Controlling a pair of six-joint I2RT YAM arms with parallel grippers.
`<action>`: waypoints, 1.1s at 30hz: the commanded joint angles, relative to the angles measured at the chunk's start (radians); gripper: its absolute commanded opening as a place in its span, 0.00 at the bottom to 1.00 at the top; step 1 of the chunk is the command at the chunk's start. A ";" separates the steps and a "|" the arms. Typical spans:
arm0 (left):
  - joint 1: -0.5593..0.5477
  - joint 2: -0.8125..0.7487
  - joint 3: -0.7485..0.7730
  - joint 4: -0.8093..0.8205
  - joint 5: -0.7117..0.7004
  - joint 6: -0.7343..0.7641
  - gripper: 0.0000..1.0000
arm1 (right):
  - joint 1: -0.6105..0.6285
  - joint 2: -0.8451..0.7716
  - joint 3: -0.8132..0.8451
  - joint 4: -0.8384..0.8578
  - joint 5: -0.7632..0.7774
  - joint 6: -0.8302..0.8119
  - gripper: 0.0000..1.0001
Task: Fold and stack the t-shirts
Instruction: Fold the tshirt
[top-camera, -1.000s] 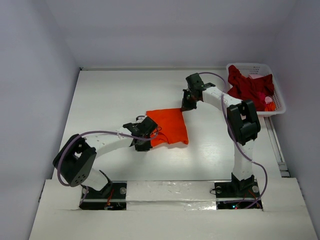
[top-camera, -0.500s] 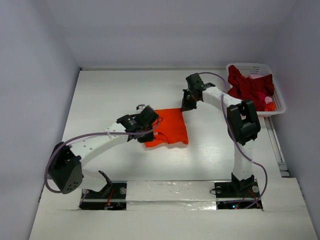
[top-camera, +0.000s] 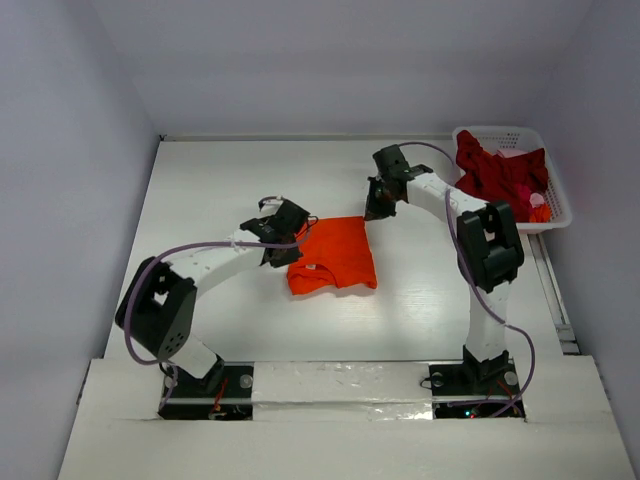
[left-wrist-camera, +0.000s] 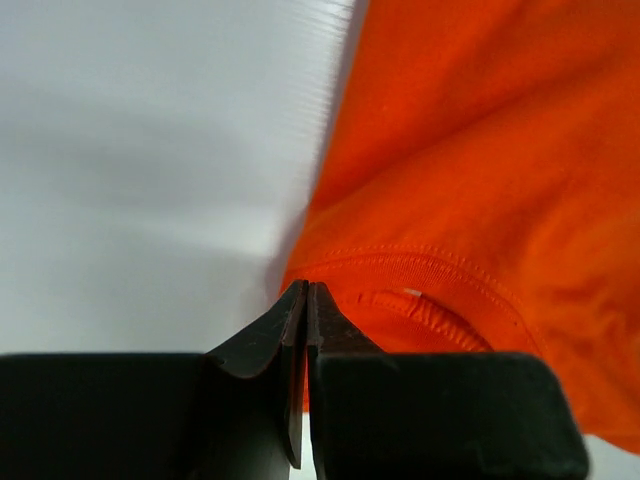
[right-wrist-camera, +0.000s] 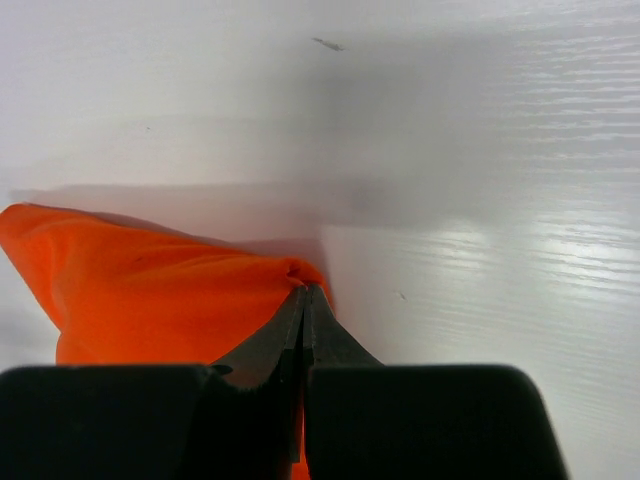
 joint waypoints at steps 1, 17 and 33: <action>0.000 0.041 0.019 0.124 0.000 0.009 0.00 | -0.006 -0.110 0.012 -0.004 0.061 -0.032 0.00; 0.087 0.145 0.126 0.141 -0.015 0.011 0.00 | 0.141 -0.363 -0.204 0.020 0.060 -0.019 0.00; 0.115 0.259 0.258 0.168 0.013 0.034 0.00 | 0.163 -0.363 -0.386 0.123 0.044 0.021 0.00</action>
